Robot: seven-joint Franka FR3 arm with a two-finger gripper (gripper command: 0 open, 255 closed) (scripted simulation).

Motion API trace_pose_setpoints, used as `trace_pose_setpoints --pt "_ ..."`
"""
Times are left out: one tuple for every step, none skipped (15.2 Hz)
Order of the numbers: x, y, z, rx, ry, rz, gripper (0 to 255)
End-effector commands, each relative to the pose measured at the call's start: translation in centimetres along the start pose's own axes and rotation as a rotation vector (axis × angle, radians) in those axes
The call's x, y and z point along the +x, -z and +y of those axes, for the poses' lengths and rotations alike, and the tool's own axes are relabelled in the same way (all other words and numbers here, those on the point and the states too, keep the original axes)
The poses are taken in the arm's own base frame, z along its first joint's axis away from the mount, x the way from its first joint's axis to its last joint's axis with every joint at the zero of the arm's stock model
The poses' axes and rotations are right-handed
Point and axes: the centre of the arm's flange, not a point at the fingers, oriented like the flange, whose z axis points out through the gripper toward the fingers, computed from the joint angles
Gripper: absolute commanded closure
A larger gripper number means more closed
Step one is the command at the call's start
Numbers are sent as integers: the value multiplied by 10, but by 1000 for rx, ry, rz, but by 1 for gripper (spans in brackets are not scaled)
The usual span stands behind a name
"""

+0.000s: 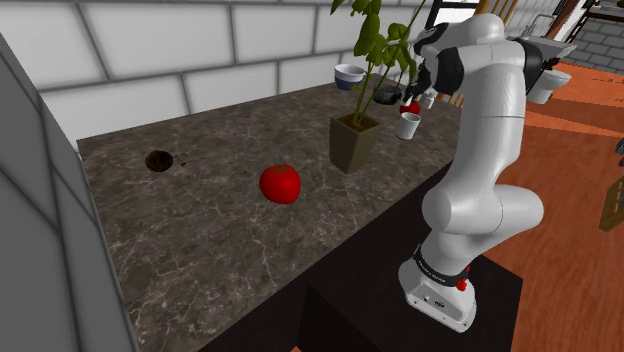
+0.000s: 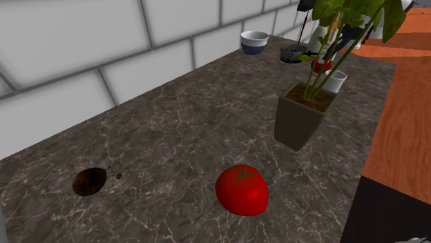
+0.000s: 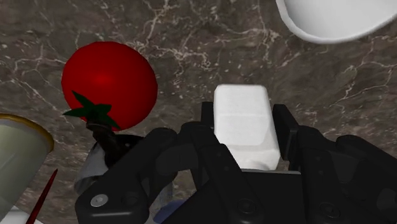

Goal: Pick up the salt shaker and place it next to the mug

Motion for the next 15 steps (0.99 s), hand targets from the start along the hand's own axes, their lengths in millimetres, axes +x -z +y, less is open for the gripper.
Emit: trace_pose_setpoints --pt "-3 -10 1 0 0 0 255" --pt "-5 -15 1 0 0 0 255" --pt "-7 -20 1 0 0 0 255" --pt "-9 -25 1 0 0 0 255" --pt "-10 -30 1 0 0 0 255" --pt "-12 -35 1 0 0 0 255" --pt "-14 -40 1 0 0 0 255" --pt "-16 -45 2 0 0 0 255" --pt "-18 -50 2 0 0 0 255" --pt "-19 -55 2 0 0 0 255" --pt "-21 -60 2 0 0 0 255" --pt "-23 -65 2 0 0 0 255" --pt "-25 -70 2 0 0 0 255" --pt "-27 -75 2 0 0 0 255" --pt "-28 -80 2 0 0 0 255"
